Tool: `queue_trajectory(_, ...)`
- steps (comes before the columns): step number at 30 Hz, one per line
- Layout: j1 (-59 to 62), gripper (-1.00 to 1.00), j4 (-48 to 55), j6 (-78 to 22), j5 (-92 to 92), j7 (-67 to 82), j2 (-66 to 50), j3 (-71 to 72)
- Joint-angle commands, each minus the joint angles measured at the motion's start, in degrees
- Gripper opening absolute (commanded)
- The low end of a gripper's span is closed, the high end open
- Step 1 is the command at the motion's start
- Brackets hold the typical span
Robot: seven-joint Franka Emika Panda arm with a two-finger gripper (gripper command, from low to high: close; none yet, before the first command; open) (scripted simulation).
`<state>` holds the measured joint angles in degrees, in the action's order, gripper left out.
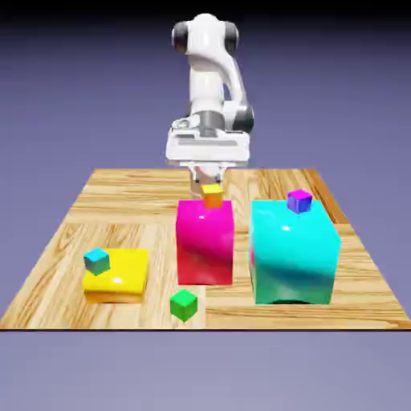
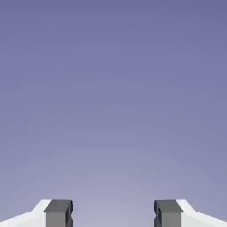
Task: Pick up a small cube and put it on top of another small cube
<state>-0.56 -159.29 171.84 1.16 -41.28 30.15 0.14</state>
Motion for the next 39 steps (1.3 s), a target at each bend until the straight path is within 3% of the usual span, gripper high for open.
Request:
queue_trajectory(1, 0.1, 0.00, 1.4, -1.8, 1.0, 1.0, -2.1, 0.1)
queue_trajectory(26, 2.7, 0.00, 37.0, -46.8, 25.0, 25.3, -54.0, 3.0)
queue_trajectory(28, 2.7, 0.00, 37.5, -47.5, 25.4, 25.7, -54.8, 3.1)
queue_trajectory(32, 3.2, 0.00, 36.2, -39.4, 28.9, 23.1, -61.6, 0.9)
queue_trajectory(33, 3.2, -1.00, 36.2, -39.4, 28.9, 23.1, -61.6, 0.9)
queue_trajectory(39, 0.7, -1.00, 37.8, -49.4, 21.1, 24.5, -52.9, 1.7)
